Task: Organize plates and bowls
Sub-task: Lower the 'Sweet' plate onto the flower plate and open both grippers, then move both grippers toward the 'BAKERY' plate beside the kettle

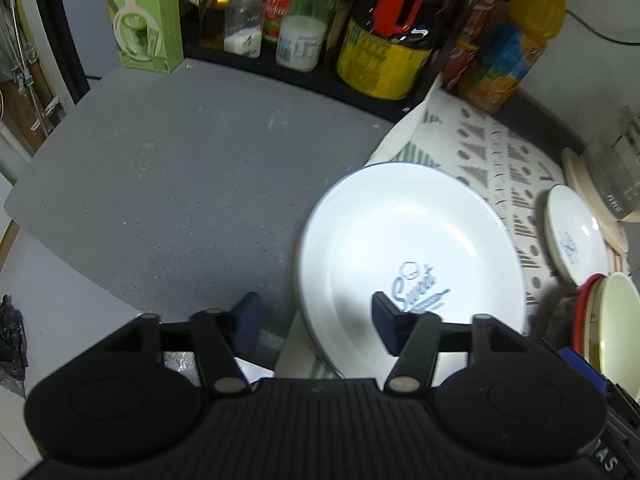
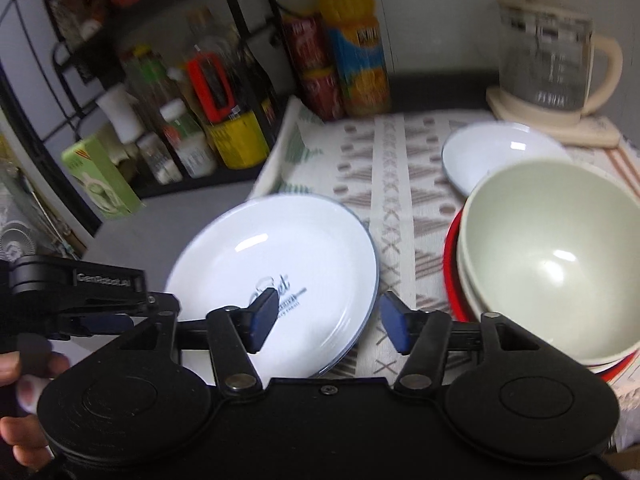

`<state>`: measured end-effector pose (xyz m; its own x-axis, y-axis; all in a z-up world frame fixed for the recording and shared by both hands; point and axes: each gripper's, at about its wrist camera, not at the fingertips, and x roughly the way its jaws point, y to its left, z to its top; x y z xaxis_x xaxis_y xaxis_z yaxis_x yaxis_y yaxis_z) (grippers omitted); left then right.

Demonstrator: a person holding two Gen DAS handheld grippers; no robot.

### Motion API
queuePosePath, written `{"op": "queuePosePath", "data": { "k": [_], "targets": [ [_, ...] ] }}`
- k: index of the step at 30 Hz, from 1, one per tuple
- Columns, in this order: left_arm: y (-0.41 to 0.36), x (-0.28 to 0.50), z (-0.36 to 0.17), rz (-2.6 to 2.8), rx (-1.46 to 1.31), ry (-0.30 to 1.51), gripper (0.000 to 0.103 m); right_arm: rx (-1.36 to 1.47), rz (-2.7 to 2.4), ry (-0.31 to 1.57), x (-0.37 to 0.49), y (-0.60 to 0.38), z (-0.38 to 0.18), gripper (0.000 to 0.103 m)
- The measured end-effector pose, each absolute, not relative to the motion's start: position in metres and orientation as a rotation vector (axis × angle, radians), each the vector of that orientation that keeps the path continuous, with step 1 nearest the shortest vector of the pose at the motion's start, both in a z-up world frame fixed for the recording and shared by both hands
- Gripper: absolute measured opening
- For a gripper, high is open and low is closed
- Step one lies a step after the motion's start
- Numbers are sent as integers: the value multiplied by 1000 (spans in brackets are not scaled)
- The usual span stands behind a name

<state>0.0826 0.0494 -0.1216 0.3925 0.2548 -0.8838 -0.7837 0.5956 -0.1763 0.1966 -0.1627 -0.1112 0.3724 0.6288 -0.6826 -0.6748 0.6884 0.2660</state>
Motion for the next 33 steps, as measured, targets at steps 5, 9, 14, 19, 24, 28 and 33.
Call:
{"op": "queuePosePath", "data": {
  "k": [5,9,14,19,24,28,33],
  "targets": [
    [28,82,-105,714,-642,903,75,-38,823,770,195,-189,-96,77],
    [10,84,-96,703,-629,877,77,-10,794,729,197,-217,-88,86],
    [-13,95,-87,669,-615,853,78,16,729,693,202,-253,-81,94],
    [-37,110,-79,619,-595,836,78,45,658,684,210,-283,-78,97],
    [-57,126,-75,568,-577,833,79,68,604,687,220,-301,-79,100],
    [-66,141,-75,537,-564,835,79,81,581,693,227,-311,-81,100],
    [-72,160,-76,499,-561,837,79,90,551,702,245,-319,-82,101]
  ]
}}
